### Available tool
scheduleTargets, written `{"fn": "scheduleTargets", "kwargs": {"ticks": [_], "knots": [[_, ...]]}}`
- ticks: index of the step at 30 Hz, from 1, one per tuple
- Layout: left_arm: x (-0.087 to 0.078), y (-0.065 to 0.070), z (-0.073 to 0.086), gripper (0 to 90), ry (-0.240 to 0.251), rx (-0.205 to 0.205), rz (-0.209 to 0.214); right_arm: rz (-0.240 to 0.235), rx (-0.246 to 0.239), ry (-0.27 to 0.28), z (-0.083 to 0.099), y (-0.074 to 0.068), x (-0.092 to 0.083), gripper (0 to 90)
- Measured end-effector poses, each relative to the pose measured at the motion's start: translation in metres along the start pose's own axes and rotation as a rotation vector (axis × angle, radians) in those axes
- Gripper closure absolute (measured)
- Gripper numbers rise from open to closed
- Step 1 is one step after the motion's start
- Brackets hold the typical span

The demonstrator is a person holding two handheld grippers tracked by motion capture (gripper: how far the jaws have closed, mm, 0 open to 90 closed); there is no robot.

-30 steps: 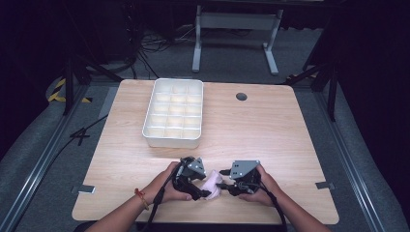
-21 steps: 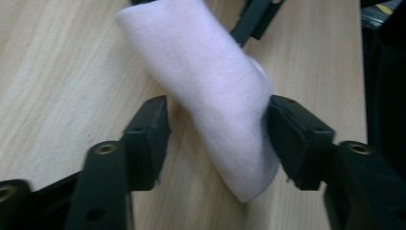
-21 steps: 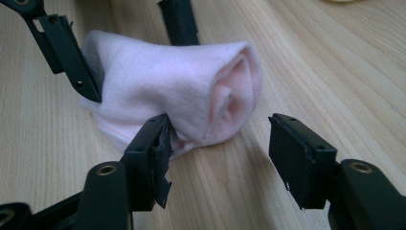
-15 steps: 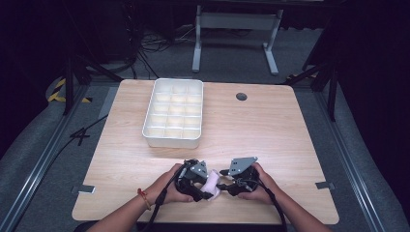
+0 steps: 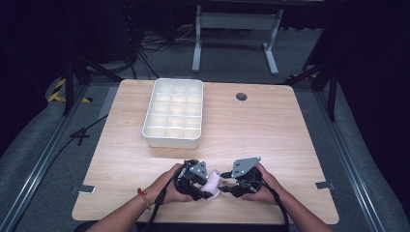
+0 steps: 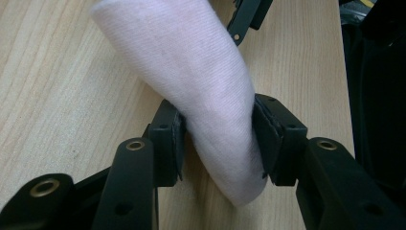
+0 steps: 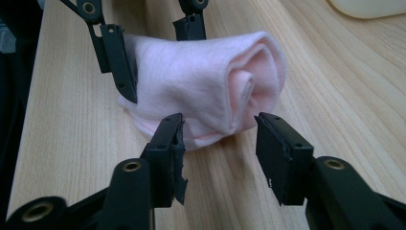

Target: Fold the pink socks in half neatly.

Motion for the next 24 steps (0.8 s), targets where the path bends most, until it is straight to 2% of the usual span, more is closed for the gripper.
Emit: {"fn": "scheduleTargets", "kwargs": {"ticks": [4, 5, 6, 7, 12, 15, 16, 17, 18, 19, 24], "knots": [[0.0, 0.002, 0.0, 60.1, 0.005, 0.015, 0.008, -0.044, 0.031, 0.044, -0.002, -0.001, -0.003, 45.5], [0.0, 0.003, 0.0, 61.4, 0.002, 0.037, 0.005, -0.047, 0.035, 0.044, -0.002, -0.001, -0.002, 41.6], [0.0, 0.003, 0.0, 62.6, 0.002, 0.037, 0.005, -0.047, 0.035, 0.044, -0.002, -0.001, -0.002, 41.6], [0.0, 0.003, 0.0, 64.0, 0.002, 0.044, 0.005, -0.063, 0.043, 0.037, -0.001, -0.002, 0.002, 37.2], [-0.001, 0.006, 0.0, 66.8, -0.001, 0.082, -0.009, -0.09, 0.05, 0.023, -0.001, -0.006, 0.009, 35.6], [-0.001, 0.006, 0.0, 67.5, -0.002, 0.099, -0.013, -0.12, 0.047, 0.031, -0.002, -0.007, 0.011, 39.5], [-0.002, 0.006, 0.0, 67.8, -0.002, 0.108, -0.016, -0.136, 0.049, 0.036, -0.001, -0.008, 0.011, 44.7], [-0.002, 0.006, 0.0, 67.9, -0.002, 0.108, -0.017, -0.161, 0.026, 0.048, -0.002, -0.011, 0.01, 53.4], [-0.002, 0.005, 0.0, 67.9, -0.001, 0.112, -0.025, -0.161, 0.026, 0.048, -0.002, -0.011, 0.01, 53.4], [-0.002, 0.005, 0.0, 67.9, 0.001, 0.11, -0.031, -0.163, 0.003, 0.054, -0.003, -0.012, 0.01, 62.7], [-0.004, 0.001, 0.0, 67.8, 0.015, 0.112, -0.061, -0.134, -0.036, 0.06, -0.006, -0.012, 0.008, 71.4]]}}
Point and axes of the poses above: each handheld gripper's, and its own axes: x roughly forward along the jaws, z roughly out of its underside, y roughly to its right, the point moved 9 cm from there along x, roughly forward along the jaws, and after that the axes turned 4 degrees about -x, right-handed, at the moved point
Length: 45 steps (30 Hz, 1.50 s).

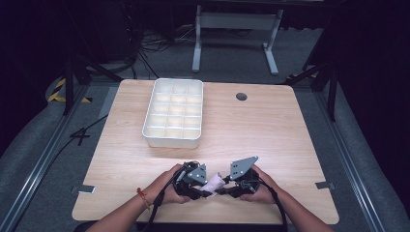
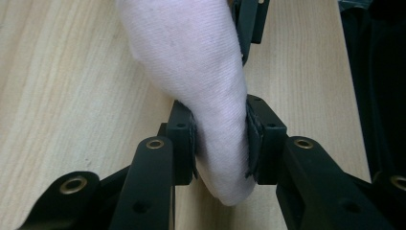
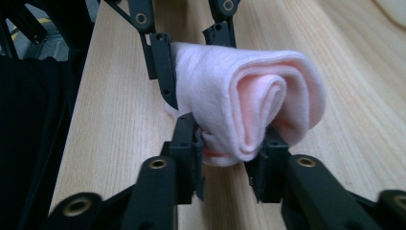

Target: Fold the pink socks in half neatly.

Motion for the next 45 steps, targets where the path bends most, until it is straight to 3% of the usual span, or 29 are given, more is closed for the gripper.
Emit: {"fn": "scheduleTargets", "kwargs": {"ticks": [4, 7, 11, 15, 16, 19, 22, 25, 27, 35, 37, 40, 45], "knots": [[-0.001, -0.005, -0.001, 66.9, 0.01, 0.003, -0.034, 0.041, -0.025, 0.002, -0.003, 0.002, -0.003, 75.8], [0.0, -0.008, -0.002, 63.3, 0.018, -0.016, -0.044, 0.069, -0.039, 0.0, -0.005, 0.003, -0.004, 77.0], [0.003, -0.008, -0.004, 56.6, 0.016, -0.027, -0.034, 0.09, -0.057, -0.002, -0.008, 0.004, -0.005, 77.5], [0.007, -0.008, -0.006, 57.7, 0.0, -0.003, -0.044, 0.089, -0.075, 0.006, -0.012, 0.002, -0.004, 77.5], [0.006, -0.01, -0.006, 59.1, -0.009, 0.013, -0.063, 0.091, -0.084, 0.002, -0.013, 0.002, -0.003, 77.4], [0.004, -0.009, -0.006, 62.0, 0.004, -0.002, -0.05, 0.107, -0.106, -0.013, -0.015, 0.002, -0.004, 77.3], [0.004, -0.01, -0.007, 63.7, 0.0, 0.018, -0.068, 0.117, -0.115, -0.017, -0.015, 0.002, -0.005, 76.4], [0.004, -0.011, -0.006, 66.2, -0.002, 0.023, -0.092, 0.111, -0.092, 0.005, -0.016, 0.003, -0.008, 68.1], [0.003, -0.01, -0.006, 66.4, 0.008, 0.018, -0.087, 0.113, -0.07, 0.027, -0.017, 0.004, -0.012, 61.1], [-0.002, -0.017, -0.009, 66.7, 0.062, -0.01, -0.104, 0.159, -0.002, 0.087, -0.019, 0.015, -0.03, 52.3], [-0.002, -0.016, -0.009, 66.7, 0.06, -0.01, -0.107, 0.151, 0.017, 0.11, -0.021, 0.016, -0.031, 50.9], [-0.001, -0.015, -0.01, 66.6, 0.062, -0.003, -0.112, 0.132, 0.033, 0.139, -0.026, 0.015, -0.03, 51.3], [-0.001, -0.015, -0.011, 66.3, 0.072, 0.015, -0.111, 0.119, -0.003, 0.134, -0.032, 0.01, -0.026, 69.0]]}}
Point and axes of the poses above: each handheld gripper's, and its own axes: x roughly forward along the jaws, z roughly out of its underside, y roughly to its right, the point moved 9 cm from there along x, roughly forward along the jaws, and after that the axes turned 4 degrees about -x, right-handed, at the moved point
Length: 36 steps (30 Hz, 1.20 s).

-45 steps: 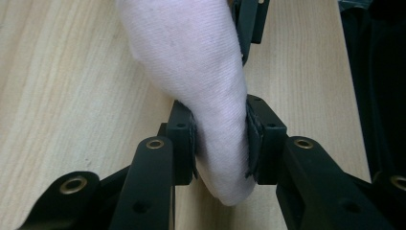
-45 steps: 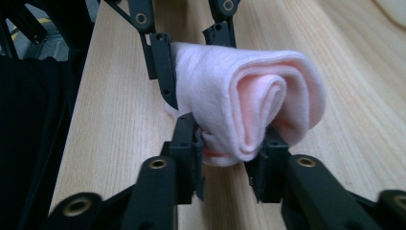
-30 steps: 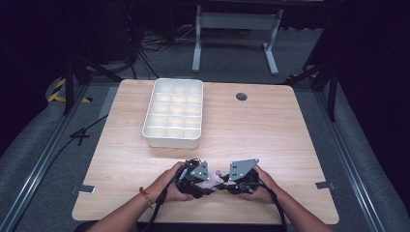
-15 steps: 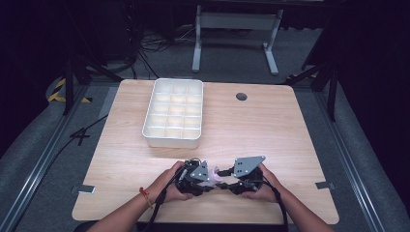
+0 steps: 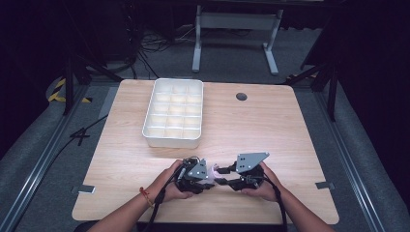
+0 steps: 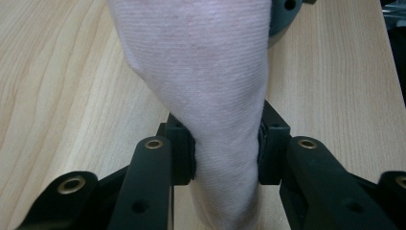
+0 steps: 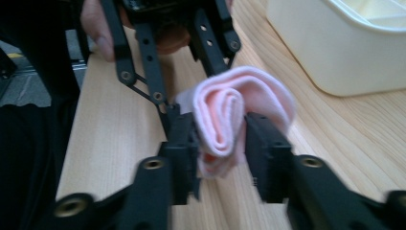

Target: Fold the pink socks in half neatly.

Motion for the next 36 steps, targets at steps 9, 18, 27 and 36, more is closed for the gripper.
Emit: {"fn": "scheduleTargets", "kwargs": {"ticks": [9, 18, 27, 36], "knots": [[0.001, 0.001, 0.0, 63.9, -0.009, 0.026, -0.002, -0.017, -0.056, -0.026, -0.003, -0.006, 0.005, 78.9], [-0.001, 0.0, -0.003, 57.6, 0.004, 0.022, -0.01, -0.015, -0.095, -0.051, -0.005, -0.01, 0.01, 79.6], [-0.007, -0.003, -0.006, 50.2, 0.019, 0.019, -0.03, -0.008, -0.116, -0.08, -0.005, -0.012, 0.015, 79.9], [-0.013, -0.002, -0.009, 66.1, 0.042, 0.059, -0.046, 0.014, -0.093, -0.081, -0.005, -0.007, 0.009, 74.0]]}}
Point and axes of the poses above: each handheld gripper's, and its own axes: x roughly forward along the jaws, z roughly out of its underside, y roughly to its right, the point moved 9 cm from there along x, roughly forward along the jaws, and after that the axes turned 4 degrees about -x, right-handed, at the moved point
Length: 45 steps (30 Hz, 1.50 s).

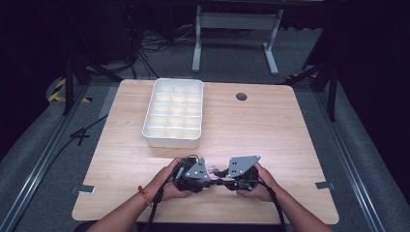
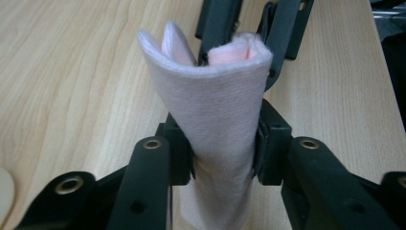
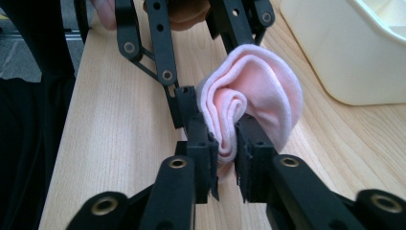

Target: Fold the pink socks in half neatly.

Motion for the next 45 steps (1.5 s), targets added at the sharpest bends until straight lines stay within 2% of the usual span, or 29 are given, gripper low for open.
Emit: {"fn": "scheduleTargets", "kwargs": {"ticks": [1, 2, 4, 6, 7, 8, 12, 13, 14, 16, 18, 22, 24, 29, 34, 37, 40, 45], "knots": [[-0.002, 0.0, 0.0, 66.8, 0.004, -0.009, 0.009, 0.006, 0.001, -0.001, 0.0, 0.001, -0.001, 68.3], [-0.003, 0.0, 0.0, 67.4, 0.016, -0.014, 0.014, 0.017, 0.01, -0.001, 0.002, 0.003, -0.004, 66.3], [-0.008, -0.005, 0.001, 67.7, 0.025, -0.041, 0.001, 0.025, 0.023, 0.011, 0.004, 0.006, -0.011, 64.5], [-0.013, -0.011, 0.002, 68.2, 0.038, -0.055, -0.017, 0.047, 0.066, 0.038, 0.008, 0.013, -0.022, 57.9], [-0.013, -0.011, 0.002, 68.4, 0.038, -0.055, -0.017, 0.047, 0.066, 0.038, 0.008, 0.013, -0.022, 57.9], [-0.016, -0.013, 0.002, 68.4, 0.053, -0.073, -0.019, 0.059, 0.079, 0.039, 0.011, 0.016, -0.025, 54.6], [-0.024, -0.02, 0.004, 68.9, 0.069, -0.084, -0.05, 0.128, 0.116, -0.008, 0.039, 0.028, -0.036, 46.3], [-0.024, -0.02, 0.004, 69.1, 0.069, -0.084, -0.05, 0.128, 0.116, -0.008, 0.039, 0.028, -0.036, 46.3], [-0.025, -0.022, 0.005, 69.1, 0.073, -0.089, -0.054, 0.15, 0.127, -0.029, 0.051, 0.034, -0.038, 45.0], [-0.028, -0.025, 0.006, 69.1, 0.078, -0.1, -0.071, 0.157, 0.139, -0.034, 0.056, 0.036, -0.04, 43.2], [-0.033, -0.029, 0.006, 69.2, 0.095, -0.125, -0.078, 0.164, 0.16, -0.046, 0.069, 0.036, -0.045, 41.2], [-0.04, -0.035, 0.005, 69.8, 0.12, -0.15, -0.084, 0.183, 0.177, -0.055, 0.083, 0.036, -0.053, 39.8], [-0.045, -0.041, 0.003, 70.1, 0.142, -0.163, -0.101, 0.196, 0.208, -0.05, 0.094, 0.037, -0.06, 39.1], [-0.061, -0.055, -0.002, 70.1, 0.194, -0.196, -0.152, 0.221, 0.247, -0.038, 0.104, 0.041, -0.063, 38.4], [-0.082, -0.072, -0.003, 70.1, 0.238, -0.228, -0.204, 0.224, 0.251, -0.055, 0.109, 0.04, -0.06, 38.1], [-0.099, -0.086, -0.004, 70.2, 0.286, -0.259, -0.236, 0.217, 0.255, -0.066, 0.112, 0.039, -0.056, 37.9], [-0.115, -0.103, -0.003, 70.3, 0.313, -0.27, -0.284, 0.204, 0.254, -0.075, 0.114, 0.037, -0.052, 37.6], [-0.127, -0.127, 0.001, 70.3, 0.346, -0.327, -0.328, 0.203, 0.258, -0.072, 0.115, 0.037, -0.051, 36.9]]}}
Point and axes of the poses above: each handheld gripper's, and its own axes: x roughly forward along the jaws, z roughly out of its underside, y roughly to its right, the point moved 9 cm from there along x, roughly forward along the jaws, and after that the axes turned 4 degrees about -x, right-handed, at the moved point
